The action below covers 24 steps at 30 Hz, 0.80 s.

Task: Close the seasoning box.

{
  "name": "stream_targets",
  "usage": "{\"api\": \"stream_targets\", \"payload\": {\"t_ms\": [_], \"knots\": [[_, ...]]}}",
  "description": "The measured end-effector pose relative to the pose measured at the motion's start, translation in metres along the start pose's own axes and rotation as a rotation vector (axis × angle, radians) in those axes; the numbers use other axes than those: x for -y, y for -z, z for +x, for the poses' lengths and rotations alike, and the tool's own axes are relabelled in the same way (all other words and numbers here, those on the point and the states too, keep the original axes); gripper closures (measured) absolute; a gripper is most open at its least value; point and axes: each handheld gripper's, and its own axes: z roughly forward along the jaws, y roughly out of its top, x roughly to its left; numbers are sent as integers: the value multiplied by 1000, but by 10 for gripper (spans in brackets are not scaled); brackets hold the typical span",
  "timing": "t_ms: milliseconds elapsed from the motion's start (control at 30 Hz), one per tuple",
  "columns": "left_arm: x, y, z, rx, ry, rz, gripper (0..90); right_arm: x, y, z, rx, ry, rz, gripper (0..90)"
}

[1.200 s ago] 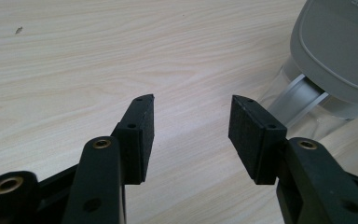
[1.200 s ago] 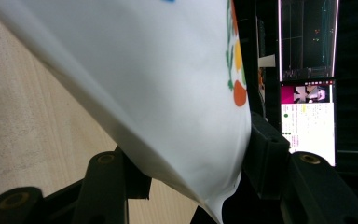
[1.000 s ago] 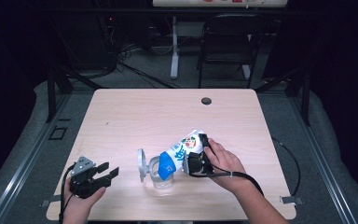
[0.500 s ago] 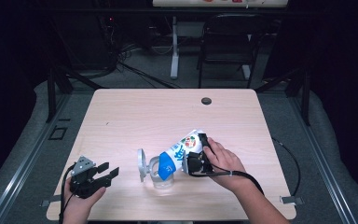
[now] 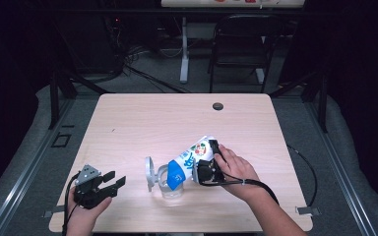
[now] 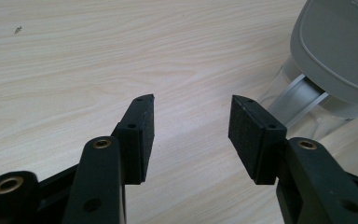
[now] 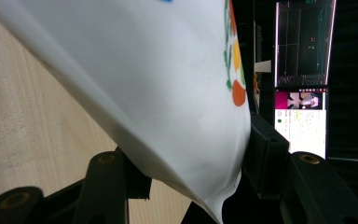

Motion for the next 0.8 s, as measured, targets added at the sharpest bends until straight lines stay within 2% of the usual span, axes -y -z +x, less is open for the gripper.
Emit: {"api": "stream_targets", "payload": {"t_ms": [333, 467, 800], "knots": [[0, 0, 0, 0, 0, -1, 512, 0, 0, -1, 2, 12, -4, 507], [0, 0, 0, 3, 3, -2, 512, -2, 1, -2, 6, 30, 5, 507], [0, 0, 0, 1, 1, -2, 512, -1, 0, -2, 0, 17, -2, 509]]}}
